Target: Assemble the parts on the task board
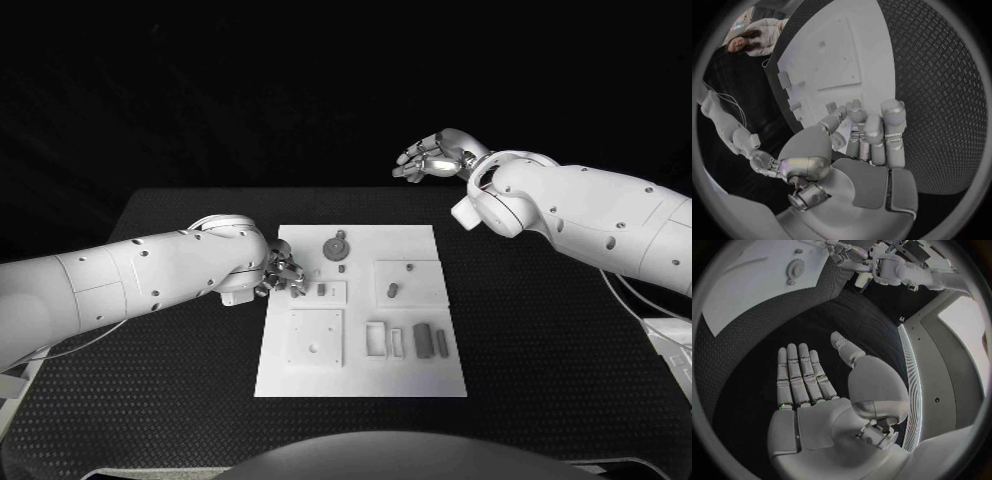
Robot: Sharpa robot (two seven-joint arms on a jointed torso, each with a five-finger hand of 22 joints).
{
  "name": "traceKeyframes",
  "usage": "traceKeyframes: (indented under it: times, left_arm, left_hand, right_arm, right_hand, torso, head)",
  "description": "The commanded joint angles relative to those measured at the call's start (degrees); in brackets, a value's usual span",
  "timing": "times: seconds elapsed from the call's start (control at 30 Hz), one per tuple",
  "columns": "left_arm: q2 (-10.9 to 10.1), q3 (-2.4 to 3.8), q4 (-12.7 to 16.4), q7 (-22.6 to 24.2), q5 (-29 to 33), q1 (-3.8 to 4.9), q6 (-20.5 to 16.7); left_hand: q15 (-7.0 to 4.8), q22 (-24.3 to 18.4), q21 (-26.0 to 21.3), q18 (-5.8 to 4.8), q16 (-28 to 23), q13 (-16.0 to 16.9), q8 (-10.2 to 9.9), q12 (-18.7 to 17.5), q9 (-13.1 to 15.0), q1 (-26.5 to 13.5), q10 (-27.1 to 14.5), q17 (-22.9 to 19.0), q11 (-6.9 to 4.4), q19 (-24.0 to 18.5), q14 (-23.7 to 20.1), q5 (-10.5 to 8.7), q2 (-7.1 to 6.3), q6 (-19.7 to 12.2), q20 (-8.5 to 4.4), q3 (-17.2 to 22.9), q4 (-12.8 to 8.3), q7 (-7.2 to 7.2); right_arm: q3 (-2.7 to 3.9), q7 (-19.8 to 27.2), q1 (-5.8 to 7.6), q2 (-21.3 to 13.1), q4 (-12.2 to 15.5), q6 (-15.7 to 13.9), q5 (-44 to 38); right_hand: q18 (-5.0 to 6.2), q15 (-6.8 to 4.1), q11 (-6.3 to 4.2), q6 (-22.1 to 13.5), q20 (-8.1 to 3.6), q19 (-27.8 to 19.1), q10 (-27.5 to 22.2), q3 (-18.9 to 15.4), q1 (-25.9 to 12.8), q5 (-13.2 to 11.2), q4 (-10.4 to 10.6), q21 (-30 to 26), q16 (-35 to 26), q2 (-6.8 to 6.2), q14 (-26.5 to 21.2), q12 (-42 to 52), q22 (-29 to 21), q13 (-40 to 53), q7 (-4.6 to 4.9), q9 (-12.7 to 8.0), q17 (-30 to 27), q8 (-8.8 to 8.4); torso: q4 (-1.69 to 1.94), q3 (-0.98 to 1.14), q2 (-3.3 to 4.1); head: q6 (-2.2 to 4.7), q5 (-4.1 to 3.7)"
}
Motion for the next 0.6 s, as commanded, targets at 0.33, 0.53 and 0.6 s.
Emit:
traceKeyframes:
  times: [0.33,0.53,0.6]
  left_arm:
    - [0.14,-0.26,-0.27,-0.96,-0.52,-0.28,1.01]
    - [0.26,-0.26,-0.38,-1.0,-0.24,-0.28,0.23]
    - [0.37,-0.26,-0.47,-1.0,-0.11,-0.28,0.24]
  left_hand:
    - [-0.34,0.85,0.08,4.19,0.14,0.09,0.18,-0.37,-0.1,0.93,0.41,-0.11,0.08,-0.15,-0.27,-0.59,0.66,3.17,-0.13,0.05,0.33,1.37]
    - [-0.32,0.8,-0.07,4.21,0.09,0.18,0.09,-0.52,-0.34,0.33,0.24,-0.22,0.17,-0.25,-0.39,-1.99,-0.16,2.71,-0.26,-0.29,1.32,1.49]
    - [-0.26,0.8,-0.09,4.2,0.1,0.2,0.03,-0.55,-0.45,-0.33,0.24,-0.26,0.24,-0.23,-0.41,-2.26,-0.99,2.45,-0.32,-0.69,2.1,1.56]
  right_arm:
    - [0.04,0.18,0.02,0.04,-0.01,0.31,-0.23]
    - [0.04,0.17,0.02,0.04,-0.03,0.32,-0.23]
    - [0.04,0.2,0.02,0.04,-0.02,0.31,-0.23]
  right_hand:
    - [0.65,-0.02,0.03,-0.41,0.25,-0.28,0.56,-0.42,0.5,-0.15,-0.03,-0.24,-0.36,0.11,-0.49,0.24,0.07,-0.12,1.58,-0.09,-0.09,0.38]
    - [0.66,-0.01,0.03,-0.42,0.26,-0.28,0.56,-0.44,0.49,-0.15,-0.02,-0.25,-0.36,0.09,-0.49,0.25,0.07,-0.15,1.58,-0.1,-0.09,0.38]
    - [0.66,-0.01,0.03,-0.42,0.26,-0.29,0.56,-0.44,0.49,-0.15,-0.02,-0.25,-0.36,0.08,-0.49,0.25,0.07,-0.16,1.58,-0.1,-0.09,0.38]
  torso:
    - [-0.02,0.02,0.01]
    - [-0.01,0.01,0.02]
    - [-0.02,0.0,0.0]
  head:
    - [0.08,0.07]
    - [0.09,0.11]
    - [0.05,0.15]
